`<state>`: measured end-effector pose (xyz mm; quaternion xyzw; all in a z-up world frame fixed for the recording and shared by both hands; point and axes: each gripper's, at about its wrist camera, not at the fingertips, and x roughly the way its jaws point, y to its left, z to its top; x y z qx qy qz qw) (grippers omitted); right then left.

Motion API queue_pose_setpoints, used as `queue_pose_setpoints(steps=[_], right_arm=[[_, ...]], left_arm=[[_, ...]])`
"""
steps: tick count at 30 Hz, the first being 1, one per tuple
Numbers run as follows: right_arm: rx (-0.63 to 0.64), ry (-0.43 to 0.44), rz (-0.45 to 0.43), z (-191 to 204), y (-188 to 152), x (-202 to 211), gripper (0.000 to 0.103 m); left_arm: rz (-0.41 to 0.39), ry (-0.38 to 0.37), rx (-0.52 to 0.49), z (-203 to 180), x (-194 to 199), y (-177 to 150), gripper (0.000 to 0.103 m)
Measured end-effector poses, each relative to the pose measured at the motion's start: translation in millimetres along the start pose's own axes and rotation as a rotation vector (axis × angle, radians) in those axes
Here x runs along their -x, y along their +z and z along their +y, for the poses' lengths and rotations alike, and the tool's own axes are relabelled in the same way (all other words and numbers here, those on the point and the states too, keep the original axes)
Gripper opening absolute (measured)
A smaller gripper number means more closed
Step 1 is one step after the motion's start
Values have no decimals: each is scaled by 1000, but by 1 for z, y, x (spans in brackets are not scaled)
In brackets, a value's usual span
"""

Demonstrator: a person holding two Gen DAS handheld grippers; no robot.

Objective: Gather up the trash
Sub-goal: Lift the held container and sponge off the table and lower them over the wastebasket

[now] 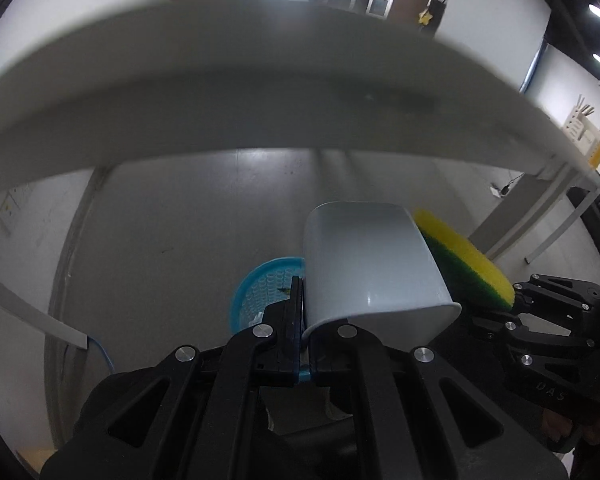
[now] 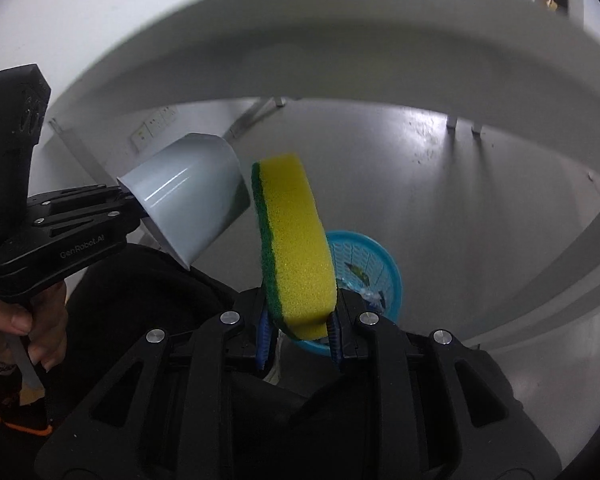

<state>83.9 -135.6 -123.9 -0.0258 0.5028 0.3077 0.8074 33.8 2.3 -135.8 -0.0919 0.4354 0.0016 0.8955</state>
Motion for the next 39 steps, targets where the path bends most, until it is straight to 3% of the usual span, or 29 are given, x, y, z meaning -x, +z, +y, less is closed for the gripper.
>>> queue_pose_setpoints(steps=[14,19,27,35,37,38,39], right_arm=[[-61,2,195,-22,7,-110,21],[-145,0,247,-42,8,-127,21],[-164,-30,302,-50,8,-160,22],[-175,-44,330,-58,8,-181,23],[-185,-44,344,-60,8,-188,26],[-189,-43,348,-60,9,-189,28],[-194,-38,350,-60,8,-190,31]], left_arm=[[160,0,125,43,-101,-11,2],[190,-23,132,47,-116,-12,2],[273,-57,191,51,-151,-7,2],[302,-42,195,54,-168,-3,2],[283,-53,205,56,-165,-2,14],[268,-63,209,56,-163,-1,36],[254,-67,212,58,-163,-1,45]])
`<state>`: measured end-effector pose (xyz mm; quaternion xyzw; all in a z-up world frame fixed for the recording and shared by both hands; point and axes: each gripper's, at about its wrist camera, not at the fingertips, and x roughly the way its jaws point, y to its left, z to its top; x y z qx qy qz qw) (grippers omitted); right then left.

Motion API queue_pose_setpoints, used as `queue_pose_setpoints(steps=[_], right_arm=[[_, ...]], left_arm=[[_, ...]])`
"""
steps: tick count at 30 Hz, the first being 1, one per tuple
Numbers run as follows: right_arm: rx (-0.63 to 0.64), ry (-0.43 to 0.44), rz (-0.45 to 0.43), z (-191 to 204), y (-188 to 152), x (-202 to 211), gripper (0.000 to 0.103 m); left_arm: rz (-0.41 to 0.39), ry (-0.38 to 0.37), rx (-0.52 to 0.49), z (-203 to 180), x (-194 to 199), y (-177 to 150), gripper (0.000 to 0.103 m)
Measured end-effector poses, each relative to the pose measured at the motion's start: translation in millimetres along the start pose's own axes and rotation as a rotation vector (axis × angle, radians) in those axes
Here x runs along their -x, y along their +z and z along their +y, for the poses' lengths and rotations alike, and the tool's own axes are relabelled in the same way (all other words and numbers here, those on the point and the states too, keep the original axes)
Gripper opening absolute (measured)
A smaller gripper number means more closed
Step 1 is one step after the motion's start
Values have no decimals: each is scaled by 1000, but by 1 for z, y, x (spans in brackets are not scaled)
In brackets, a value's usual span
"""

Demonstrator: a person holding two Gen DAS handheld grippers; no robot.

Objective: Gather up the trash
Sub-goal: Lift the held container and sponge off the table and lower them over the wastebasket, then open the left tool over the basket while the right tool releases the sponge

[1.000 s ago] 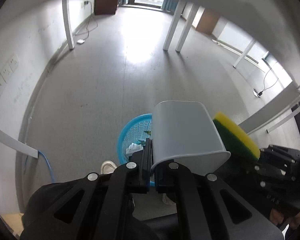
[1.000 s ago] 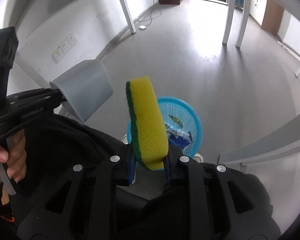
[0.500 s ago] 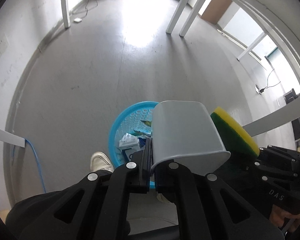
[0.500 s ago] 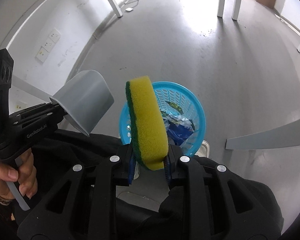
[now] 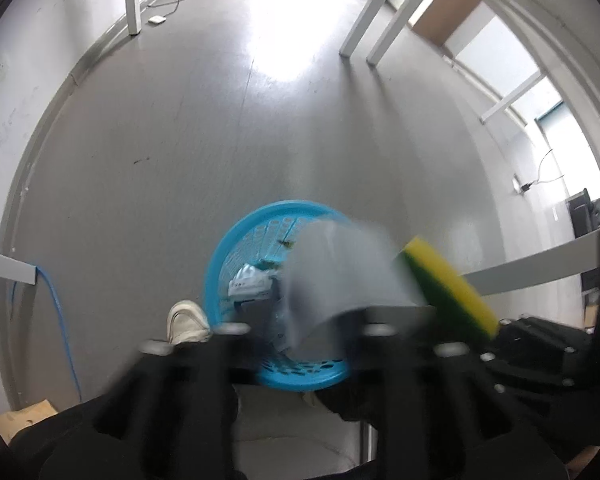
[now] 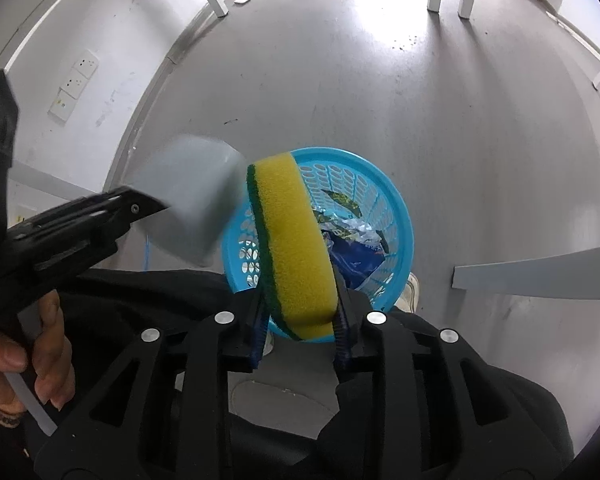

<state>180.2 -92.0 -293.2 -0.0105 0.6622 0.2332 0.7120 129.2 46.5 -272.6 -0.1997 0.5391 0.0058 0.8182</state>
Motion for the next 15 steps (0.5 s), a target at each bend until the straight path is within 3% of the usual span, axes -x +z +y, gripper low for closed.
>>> queue_pose_setpoints(steps=[2,4,15], right_arm=[[-6,6,-11,-2,0,1,43],[-9,11,-15,-3,0,1,48],[25,11,-40,0,-3,7,49]], left_arm=[[-31,3,1,0,4,0,45],[-33,5,8,2,4,0,45],[-51,10,-15,3,11,2,40]])
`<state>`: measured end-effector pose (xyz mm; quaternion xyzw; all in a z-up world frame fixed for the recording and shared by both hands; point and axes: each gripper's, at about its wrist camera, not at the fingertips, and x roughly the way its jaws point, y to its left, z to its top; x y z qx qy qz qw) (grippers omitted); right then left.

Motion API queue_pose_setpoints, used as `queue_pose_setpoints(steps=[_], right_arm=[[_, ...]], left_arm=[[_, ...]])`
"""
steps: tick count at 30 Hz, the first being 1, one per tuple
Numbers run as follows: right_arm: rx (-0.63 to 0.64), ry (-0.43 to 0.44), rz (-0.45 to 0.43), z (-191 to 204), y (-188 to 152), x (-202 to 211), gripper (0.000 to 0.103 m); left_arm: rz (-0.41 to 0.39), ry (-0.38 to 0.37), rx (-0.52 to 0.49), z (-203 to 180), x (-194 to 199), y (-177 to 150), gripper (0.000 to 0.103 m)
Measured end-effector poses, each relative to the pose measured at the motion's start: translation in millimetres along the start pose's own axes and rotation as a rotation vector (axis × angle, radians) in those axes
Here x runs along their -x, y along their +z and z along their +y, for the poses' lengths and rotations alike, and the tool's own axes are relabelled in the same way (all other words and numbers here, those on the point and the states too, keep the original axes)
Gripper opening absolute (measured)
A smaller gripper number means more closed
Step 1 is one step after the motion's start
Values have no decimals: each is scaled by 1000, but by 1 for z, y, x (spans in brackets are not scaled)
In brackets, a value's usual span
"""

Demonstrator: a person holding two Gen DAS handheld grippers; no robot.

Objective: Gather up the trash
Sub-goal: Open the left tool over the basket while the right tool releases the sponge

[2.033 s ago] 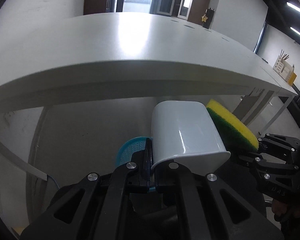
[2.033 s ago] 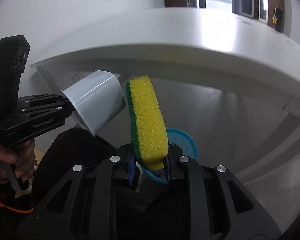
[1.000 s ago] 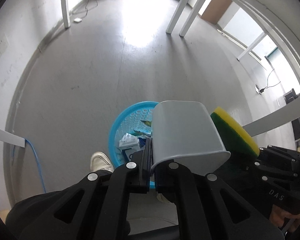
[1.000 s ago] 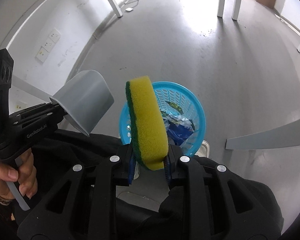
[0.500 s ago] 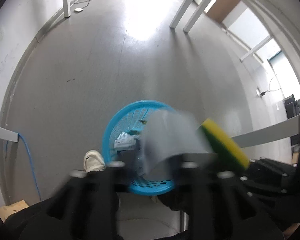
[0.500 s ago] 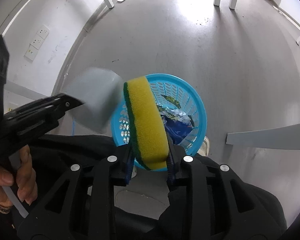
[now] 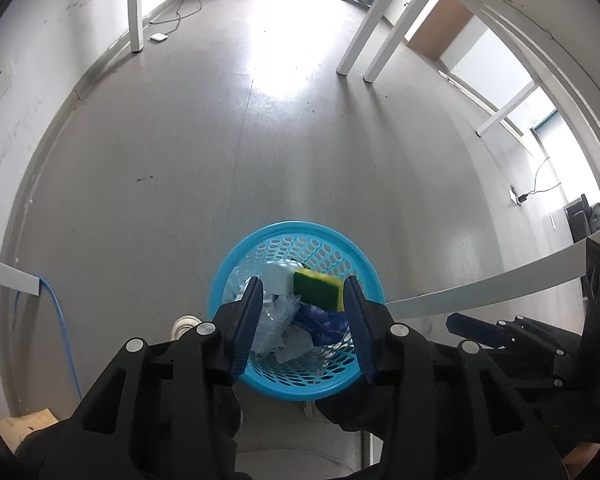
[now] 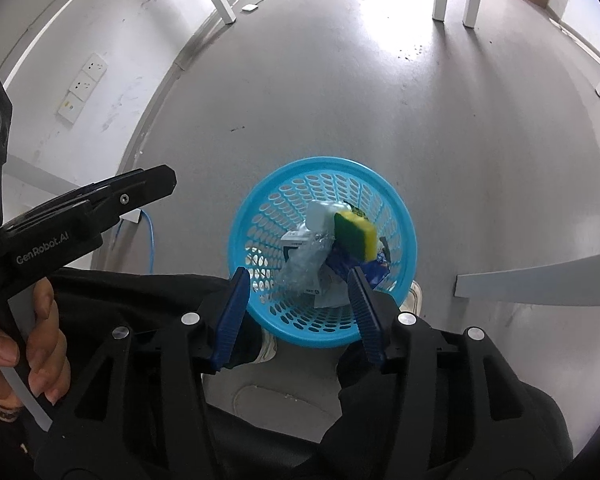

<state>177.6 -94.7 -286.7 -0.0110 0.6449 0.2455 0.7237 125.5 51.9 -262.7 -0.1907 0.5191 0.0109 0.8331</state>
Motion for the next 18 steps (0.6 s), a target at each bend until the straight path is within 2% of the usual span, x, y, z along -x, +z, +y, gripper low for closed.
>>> queue_pose_setpoints(steps=[9,11,15,18], right_arm=[[27,-6,-67,6,-7,27,49],[23,2,-70,7,-9,33,52],[21,3,-75,9,-17,45,56],[33,-1,-85,14,-22,51,57]], left_arm=[[-23,15,-48,-11,33,-5,43],[-15,14,-39,-11,40,-5,44],[-27,14,-42,-15,54,-10,58],[-33,4,-31,-17,63,-17,61]])
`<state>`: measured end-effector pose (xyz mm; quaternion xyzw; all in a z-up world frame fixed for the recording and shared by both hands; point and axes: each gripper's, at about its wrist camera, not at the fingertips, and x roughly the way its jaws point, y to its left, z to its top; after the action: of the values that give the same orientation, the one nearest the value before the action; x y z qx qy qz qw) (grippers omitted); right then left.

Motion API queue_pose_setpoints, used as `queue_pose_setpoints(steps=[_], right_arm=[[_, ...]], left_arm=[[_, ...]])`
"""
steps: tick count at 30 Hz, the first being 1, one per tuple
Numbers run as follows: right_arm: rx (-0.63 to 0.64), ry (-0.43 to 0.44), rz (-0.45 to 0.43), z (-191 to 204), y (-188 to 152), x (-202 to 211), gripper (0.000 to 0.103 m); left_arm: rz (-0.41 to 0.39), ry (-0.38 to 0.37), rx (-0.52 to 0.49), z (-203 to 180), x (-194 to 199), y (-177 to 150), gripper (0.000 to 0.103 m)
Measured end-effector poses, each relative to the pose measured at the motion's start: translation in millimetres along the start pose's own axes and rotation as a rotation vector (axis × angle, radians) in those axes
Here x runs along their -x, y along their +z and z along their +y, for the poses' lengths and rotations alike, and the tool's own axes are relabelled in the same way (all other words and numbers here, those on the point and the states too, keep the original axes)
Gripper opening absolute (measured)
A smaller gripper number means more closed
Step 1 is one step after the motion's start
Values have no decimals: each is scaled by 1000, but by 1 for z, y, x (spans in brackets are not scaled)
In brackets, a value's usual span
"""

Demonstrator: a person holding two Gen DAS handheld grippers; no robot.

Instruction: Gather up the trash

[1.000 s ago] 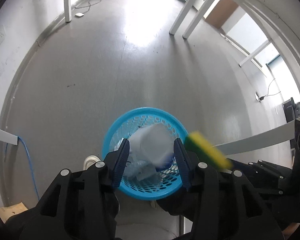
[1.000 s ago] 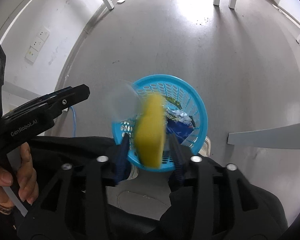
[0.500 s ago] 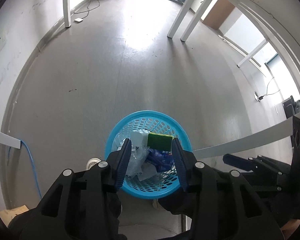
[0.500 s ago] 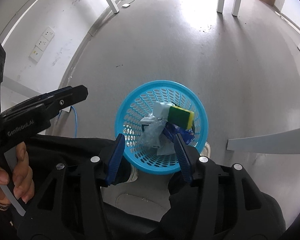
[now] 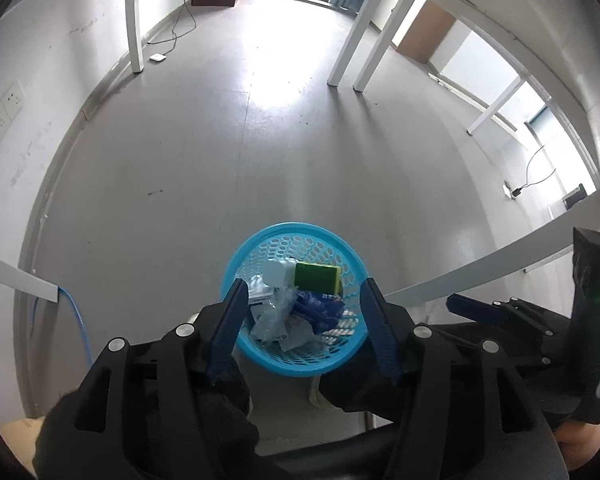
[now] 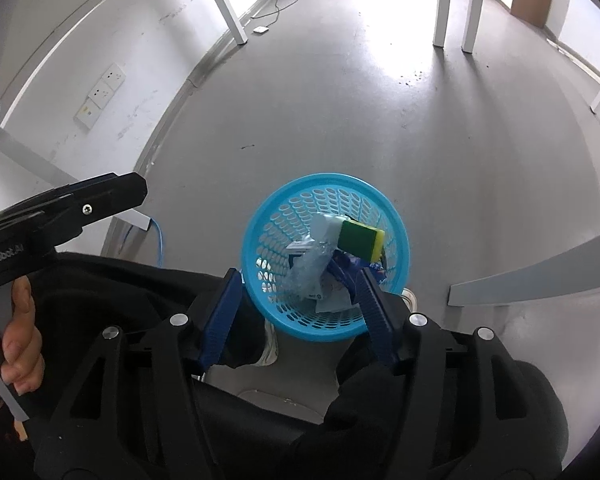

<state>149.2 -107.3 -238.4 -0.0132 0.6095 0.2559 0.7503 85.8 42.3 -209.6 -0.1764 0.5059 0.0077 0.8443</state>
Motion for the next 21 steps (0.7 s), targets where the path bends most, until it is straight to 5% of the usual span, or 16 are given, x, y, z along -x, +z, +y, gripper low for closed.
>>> queue_pose_setpoints(steps=[21], right_arm=[[66,-2,-61,19,-51,62,91]], left_arm=[[-69,57,-94,-26,60,-66,97]])
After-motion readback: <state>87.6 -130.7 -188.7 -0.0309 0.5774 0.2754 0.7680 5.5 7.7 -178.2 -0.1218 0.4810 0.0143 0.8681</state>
